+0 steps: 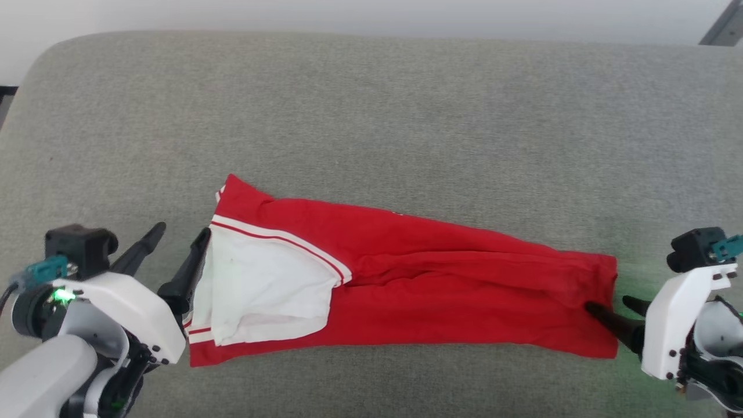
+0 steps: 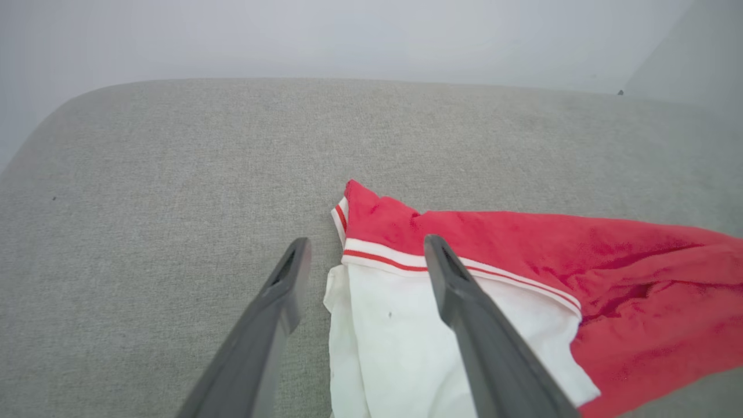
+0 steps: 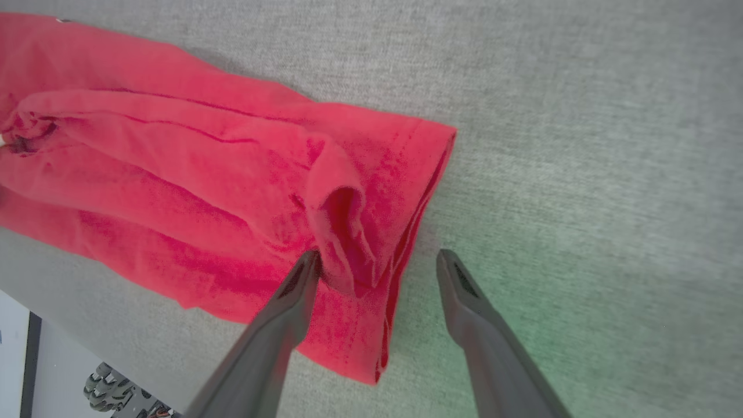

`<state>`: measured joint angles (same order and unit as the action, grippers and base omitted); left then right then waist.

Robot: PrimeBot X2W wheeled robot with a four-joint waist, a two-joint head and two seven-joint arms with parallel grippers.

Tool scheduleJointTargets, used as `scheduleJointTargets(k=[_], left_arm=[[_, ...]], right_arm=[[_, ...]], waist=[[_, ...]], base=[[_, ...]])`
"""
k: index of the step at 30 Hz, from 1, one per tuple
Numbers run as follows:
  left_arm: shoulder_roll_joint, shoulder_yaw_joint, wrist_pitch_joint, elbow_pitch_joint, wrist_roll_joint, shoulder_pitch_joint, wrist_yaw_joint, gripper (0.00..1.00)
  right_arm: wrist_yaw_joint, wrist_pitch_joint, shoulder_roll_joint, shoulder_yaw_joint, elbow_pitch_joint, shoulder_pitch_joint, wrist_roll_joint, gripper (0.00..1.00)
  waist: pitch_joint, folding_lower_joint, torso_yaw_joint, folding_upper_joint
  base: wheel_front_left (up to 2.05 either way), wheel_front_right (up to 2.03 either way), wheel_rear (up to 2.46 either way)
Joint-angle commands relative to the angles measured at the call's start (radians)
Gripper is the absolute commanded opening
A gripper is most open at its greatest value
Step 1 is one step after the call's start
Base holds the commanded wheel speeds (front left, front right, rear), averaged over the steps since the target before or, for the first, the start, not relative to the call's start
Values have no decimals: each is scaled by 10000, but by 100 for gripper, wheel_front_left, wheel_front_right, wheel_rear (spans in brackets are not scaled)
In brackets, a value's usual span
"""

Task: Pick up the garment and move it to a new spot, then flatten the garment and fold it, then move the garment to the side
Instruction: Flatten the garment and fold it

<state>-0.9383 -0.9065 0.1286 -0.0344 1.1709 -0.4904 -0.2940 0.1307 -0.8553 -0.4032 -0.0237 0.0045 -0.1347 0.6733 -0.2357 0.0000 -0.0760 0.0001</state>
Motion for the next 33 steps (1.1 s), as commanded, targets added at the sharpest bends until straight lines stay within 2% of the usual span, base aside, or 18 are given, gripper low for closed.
scheduleJointTargets(k=[1,5,9,10,11,13,18,22,27,30,33], left_arm=[[193,158,596,211,0,332,78,100],[547,524,1224,587,-199,727,262,100],[865,1036,1362,908,-409,1101,412,100],[1042,1385,1360,981,-518,1183,468,100],[1241,1808,1368,1015,-748,1298,544,100],[1654,2555,1372,1170,-1204,1818,754,100],[2882,4678,1376,1369,-2658,2906,1579,100],[3904,6192,1377,1489,-3857,3735,2434,100],[5198,7824,1378,1615,-5072,4365,3595,100],[5821,8653,1379,1607,-5751,4644,3982,100],[6391,9238,1379,1494,-6262,4794,4188,100]], right_arm=[[1,5,102,-108,329,-229,186,100],[1,106,194,-540,1207,-613,541,100],[1,124,233,-1094,1858,-955,824,100],[3,120,274,-1290,2042,-1065,927,85],[3,120,304,-1499,2206,-1170,1066,48],[26,153,337,-1877,2449,-1356,1321,0],[23,495,44,-2307,2750,-1781,1972,0],[23,836,-204,-2308,2781,-2006,2602,0],[-2,1237,-859,-2032,2828,-2076,3080,0],[-2,1459,-1248,-1769,2894,-2067,3217,0],[-2,1579,-1647,-1389,3099,-2057,3302,0]], waist=[[-16,0,-148,-1],[-77,0,-348,-1],[-128,0,-474,-1],[-140,0,-520,-1],[-152,0,-560,-1],[-165,0,-625,-1],[-176,0,-741,-1],[-166,0,-752,-1],[-112,0,-730,-1],[-76,0,-682,-1],[-47,0,-601,-1]], base=[[0,0,0],[0,0,0],[0,0,0],[0,0,0],[0,0,0],[0,0,0],[0,0,0],[0,0,0],[0,0,0],[0,0,0],[0,0,0]])
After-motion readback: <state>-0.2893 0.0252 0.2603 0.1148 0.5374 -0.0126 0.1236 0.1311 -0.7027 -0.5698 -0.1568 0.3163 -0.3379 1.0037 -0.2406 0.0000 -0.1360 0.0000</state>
